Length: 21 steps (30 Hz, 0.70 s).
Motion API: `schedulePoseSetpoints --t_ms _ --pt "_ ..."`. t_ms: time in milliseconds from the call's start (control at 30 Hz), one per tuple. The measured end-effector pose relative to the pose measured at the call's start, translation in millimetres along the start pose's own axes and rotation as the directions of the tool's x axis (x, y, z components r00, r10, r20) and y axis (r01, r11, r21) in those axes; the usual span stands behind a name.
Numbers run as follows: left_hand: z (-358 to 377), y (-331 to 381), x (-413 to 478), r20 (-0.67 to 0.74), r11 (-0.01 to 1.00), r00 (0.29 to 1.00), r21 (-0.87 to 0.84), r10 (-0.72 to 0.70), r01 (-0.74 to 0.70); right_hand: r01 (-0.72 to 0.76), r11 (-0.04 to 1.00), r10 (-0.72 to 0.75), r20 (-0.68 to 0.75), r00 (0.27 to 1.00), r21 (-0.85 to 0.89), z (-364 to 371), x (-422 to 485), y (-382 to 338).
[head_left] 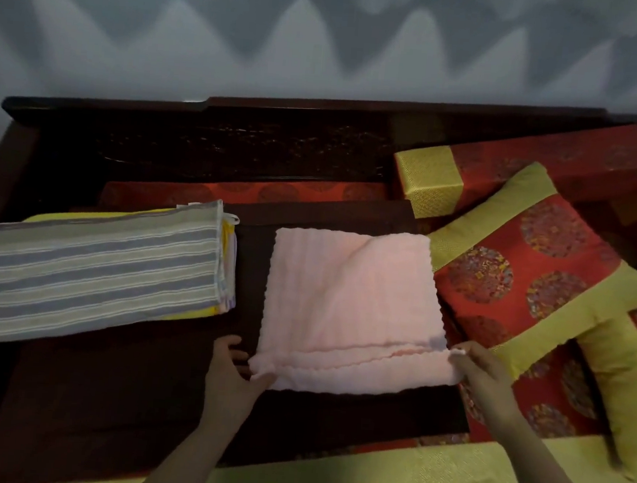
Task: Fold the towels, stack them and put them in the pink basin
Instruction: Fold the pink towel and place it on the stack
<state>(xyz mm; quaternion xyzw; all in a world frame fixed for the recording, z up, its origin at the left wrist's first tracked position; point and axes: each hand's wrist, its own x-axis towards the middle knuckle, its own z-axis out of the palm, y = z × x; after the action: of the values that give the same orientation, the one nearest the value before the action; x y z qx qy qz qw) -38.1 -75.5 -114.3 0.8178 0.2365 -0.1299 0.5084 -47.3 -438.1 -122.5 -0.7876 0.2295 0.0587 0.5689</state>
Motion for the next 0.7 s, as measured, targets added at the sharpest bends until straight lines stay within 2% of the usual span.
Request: schedulePoseSetpoints --t_ms 100,167,300,400,567,700 --pt "-7 10 -1 0.139 0.958 0.98 -0.228 -0.143 0.172 0.009 1.0 -0.009 0.012 1.0 -0.004 2 2 1" --pt "-10 14 1 0.198 0.916 0.96 -0.312 -0.196 0.251 0.009 1.0 -0.008 0.043 0.999 -0.022 3 1 1" --pt "-8 13 6 0.167 0.912 0.952 -0.284 -0.257 0.296 0.071 0.979 -0.037 0.18 0.983 -0.191 -1 -8 8" --pt "-4 11 6 0.157 0.924 0.942 -0.2 -0.298 0.326 0.157 0.919 -0.062 0.262 0.963 -0.361 -4 -18 16" --pt "-5 12 2 0.243 0.948 0.935 -0.12 -0.26 0.295 0.333 0.788 -0.177 0.327 0.928 -0.519 -2 -33 17" --pt "-7 20 -8 0.152 0.992 0.988 -0.121 -0.012 0.031 0.356 0.786 -0.198 0.339 0.92 -0.506 -4 -41 21"
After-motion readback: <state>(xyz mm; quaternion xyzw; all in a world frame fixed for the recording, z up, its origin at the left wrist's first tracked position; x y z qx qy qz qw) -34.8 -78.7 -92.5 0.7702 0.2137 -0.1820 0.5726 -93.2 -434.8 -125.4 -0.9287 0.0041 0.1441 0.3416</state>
